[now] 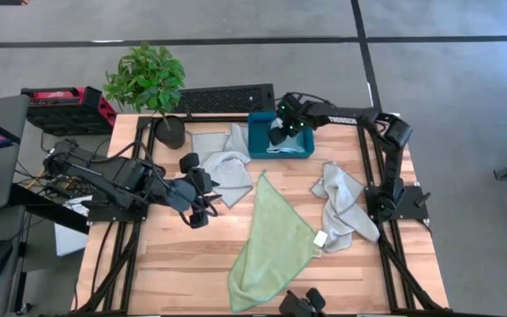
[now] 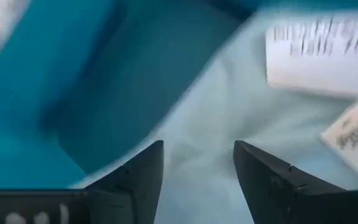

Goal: Fold microfiber towels
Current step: Put the blue towel into the blue bin, then fold the green towel

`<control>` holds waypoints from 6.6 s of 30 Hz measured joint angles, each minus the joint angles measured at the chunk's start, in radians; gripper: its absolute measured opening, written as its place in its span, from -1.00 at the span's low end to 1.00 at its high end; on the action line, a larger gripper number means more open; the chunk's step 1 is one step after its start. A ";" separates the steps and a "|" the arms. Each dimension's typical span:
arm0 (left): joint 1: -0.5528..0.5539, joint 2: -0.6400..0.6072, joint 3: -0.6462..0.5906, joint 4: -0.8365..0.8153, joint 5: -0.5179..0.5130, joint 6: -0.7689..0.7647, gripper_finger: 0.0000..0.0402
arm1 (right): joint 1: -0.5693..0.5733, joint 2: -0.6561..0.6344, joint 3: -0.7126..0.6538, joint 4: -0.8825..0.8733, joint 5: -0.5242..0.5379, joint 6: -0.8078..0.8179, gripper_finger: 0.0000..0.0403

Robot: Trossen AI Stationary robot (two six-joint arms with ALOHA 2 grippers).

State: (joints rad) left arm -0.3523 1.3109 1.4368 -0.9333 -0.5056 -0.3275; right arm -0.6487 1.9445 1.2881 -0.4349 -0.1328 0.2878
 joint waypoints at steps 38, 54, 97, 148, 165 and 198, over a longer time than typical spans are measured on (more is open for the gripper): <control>0.025 0.000 -0.113 -0.081 0.048 -0.395 -0.34 | 0.564 -0.140 0.076 -0.228 -0.017 -0.296 0.08; 0.025 0.000 -0.112 -0.063 0.048 -0.381 -0.34 | 0.448 0.052 0.078 -0.088 0.081 -0.092 0.08; 0.025 0.000 -0.112 -0.063 0.049 -0.339 -0.34 | 0.439 0.073 0.073 -0.107 0.120 -0.059 0.08; 0.026 0.000 -0.111 -0.048 0.050 -0.342 -0.34 | 0.458 -0.018 0.058 -0.157 0.124 -0.008 -0.97; 0.080 -0.001 -0.243 0.245 0.227 -0.308 -0.34 | 0.744 -0.412 0.060 -0.347 0.066 -0.340 -0.97; 0.298 0.309 -0.547 1.049 0.751 0.105 -0.34 | 0.939 -0.508 0.113 -0.358 0.025 -0.303 -0.97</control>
State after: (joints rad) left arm -0.0540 1.6203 0.8894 0.1162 0.2449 -0.2225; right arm 0.2905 1.4368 1.4014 -0.7925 -0.1078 -0.0152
